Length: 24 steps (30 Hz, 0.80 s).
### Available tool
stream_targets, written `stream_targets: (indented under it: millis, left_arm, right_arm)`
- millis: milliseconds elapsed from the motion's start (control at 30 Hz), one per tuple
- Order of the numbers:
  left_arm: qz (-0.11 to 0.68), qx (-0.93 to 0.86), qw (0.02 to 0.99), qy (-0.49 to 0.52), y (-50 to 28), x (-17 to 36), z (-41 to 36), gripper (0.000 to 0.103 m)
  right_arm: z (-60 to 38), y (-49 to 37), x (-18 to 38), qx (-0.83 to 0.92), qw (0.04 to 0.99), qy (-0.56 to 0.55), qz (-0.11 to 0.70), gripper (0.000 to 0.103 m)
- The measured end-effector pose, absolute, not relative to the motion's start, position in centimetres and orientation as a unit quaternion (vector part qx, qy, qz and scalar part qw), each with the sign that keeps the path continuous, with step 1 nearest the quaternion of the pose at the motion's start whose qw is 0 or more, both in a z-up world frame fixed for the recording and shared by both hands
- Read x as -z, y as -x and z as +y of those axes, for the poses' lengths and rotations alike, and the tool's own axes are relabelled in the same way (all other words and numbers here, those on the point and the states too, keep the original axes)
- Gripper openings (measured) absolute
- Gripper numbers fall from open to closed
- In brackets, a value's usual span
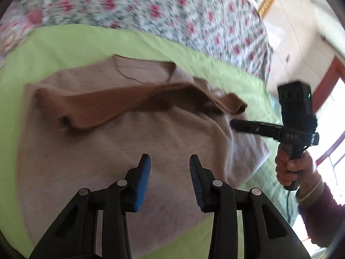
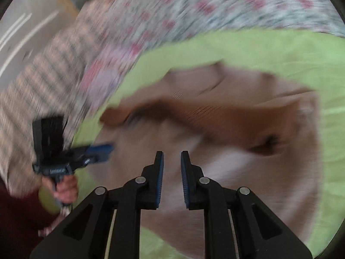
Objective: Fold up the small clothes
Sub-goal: 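Open both tools and release the folded hem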
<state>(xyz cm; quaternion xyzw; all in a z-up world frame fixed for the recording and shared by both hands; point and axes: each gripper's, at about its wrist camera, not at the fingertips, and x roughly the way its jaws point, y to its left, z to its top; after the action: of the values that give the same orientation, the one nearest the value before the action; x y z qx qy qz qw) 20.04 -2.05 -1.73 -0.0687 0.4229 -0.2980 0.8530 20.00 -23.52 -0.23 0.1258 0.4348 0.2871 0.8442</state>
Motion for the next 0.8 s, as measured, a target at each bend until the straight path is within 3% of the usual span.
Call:
stream_targets:
  millis: [100,167,267,400,567,800]
  left_arm:
    - [0.446,0.272,0.852,0.040,-22.7,3.0,-2.5,0.037]
    - [0.459,0.249,0.852,0.039,-24.6,3.6,-1.7,0.024]
    - [0.467,0.222,0.854,0.055,-28.0,4.0,0.7,0.012]
    - [0.448,0.162,0.877,0.064,-30.7,3.5,4.0,0.013]
    - [0.429,0.117,0.881,0.160,-31.6,4.4,8.8,0.013]
    - [0.399,0.108,0.890,0.195,-26.0,2.4,9.1,0.021]
  right_arm:
    - [-23.7,-23.2,2.1,-0.268,0.826,-0.112,0.483,0.017]
    - [-24.6,-25.1,3.0,-0.219,0.835,-0.080,0.498,0.017]
    - [-26.7,-27.4,3.0,-0.169,0.853,-0.082,0.488,0.014]
    - [-31.6,-28.9,2.5,-0.062,0.884,-0.149,0.439,0.014]
    - [-34.3,-27.4,2.6,-0.017,0.888,-0.220,0.404,0.014]
    - [-32.2,-19.3,-1.0,-0.050,0.902,-0.230,0.361,0.017]
